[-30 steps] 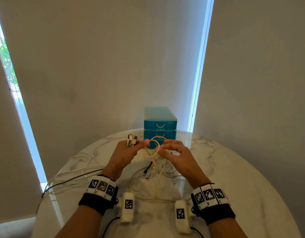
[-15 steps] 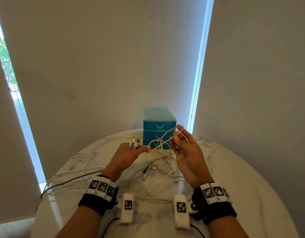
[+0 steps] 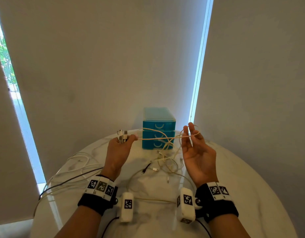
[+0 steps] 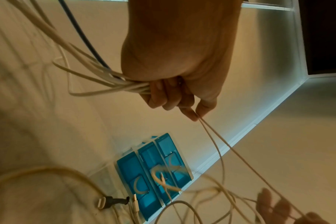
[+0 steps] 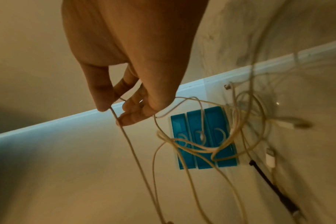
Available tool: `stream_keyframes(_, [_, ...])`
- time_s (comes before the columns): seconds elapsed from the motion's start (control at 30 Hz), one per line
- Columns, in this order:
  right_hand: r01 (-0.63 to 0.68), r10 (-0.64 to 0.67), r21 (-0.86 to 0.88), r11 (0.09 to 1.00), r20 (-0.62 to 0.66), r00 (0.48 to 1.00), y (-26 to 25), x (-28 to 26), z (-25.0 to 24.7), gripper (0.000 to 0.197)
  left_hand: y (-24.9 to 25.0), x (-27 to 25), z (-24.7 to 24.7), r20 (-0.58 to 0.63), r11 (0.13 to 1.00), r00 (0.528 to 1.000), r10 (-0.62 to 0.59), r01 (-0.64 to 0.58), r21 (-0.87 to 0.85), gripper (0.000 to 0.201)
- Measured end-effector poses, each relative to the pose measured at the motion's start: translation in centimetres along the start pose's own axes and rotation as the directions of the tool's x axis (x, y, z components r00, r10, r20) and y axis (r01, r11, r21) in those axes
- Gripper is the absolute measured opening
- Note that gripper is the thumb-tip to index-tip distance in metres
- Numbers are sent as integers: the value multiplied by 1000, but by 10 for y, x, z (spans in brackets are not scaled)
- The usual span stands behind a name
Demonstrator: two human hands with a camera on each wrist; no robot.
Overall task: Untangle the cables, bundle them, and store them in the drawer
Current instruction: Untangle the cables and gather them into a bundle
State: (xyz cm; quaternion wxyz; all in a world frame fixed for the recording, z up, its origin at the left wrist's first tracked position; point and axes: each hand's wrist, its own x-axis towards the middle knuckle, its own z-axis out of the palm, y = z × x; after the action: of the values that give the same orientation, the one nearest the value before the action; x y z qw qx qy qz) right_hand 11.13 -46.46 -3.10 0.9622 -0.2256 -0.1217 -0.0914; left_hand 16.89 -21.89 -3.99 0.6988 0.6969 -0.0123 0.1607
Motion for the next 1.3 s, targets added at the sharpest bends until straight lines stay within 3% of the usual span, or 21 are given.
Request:
stream_keyframes(0.1, [74,-83,-127,989,-61,995,2,3,1,19,0,1,0,-86,996,996,23,-30,-82,30])
stream_keyframes(0.13, [96,-122,-237,967,-98,988,4,4,0,28,3,0,-1,-112,994,994,14,-26,-103,33])
stream_keyframes(0.2, [92,-201,-557,826,-138,970,9,3,2,49,3,2,-4,-154,990,988,-1,-21,-143,37])
stream_keyframes(0.23, [90,-245,-691,718,-129,961,12,3,4,45,2,3,-5,-172,987,985,-8,-20,-161,38])
stream_keyframes(0.33, [125,-351,-814,567,-102,931,14,2,3,22,5,2,-7,-212,979,977,-1,-42,-198,38])
stream_keyframes(0.47, [225,-462,-936,271,78,883,14,4,-3,18,3,4,-8,-224,976,974,18,-66,-208,34])
stream_keyframes(0.53, [247,-408,-935,253,128,904,17,7,-5,16,-3,7,-9,-169,989,984,49,-72,-131,27])
stream_keyframes(0.6, [224,-278,-915,335,131,952,24,8,-4,12,-8,8,-8,-115,997,991,72,-76,-33,11])
stream_keyframes(0.7, [100,-60,-890,446,82,995,34,9,-5,30,-8,5,-6,-78,997,994,73,-70,34,19])
stream_keyframes(0.8, [67,130,-929,363,122,984,37,3,-3,41,2,1,-5,-9,997,998,63,-62,40,27])
stream_keyframes(1.0, [113,228,-934,338,198,953,45,0,3,50,5,-8,-4,236,978,971,-29,-21,208,67])
stream_keyframes(1.1, [123,276,-956,267,198,941,49,-2,4,51,8,-8,-5,262,982,965,-25,-26,189,63])
stream_keyframes(1.2, [124,374,-980,153,173,911,54,-4,2,55,8,-8,-7,278,992,960,26,-59,110,44])
stream_keyframes(1.3, [70,408,-987,146,125,905,54,-6,5,46,8,-7,-10,271,997,960,72,-81,19,33])
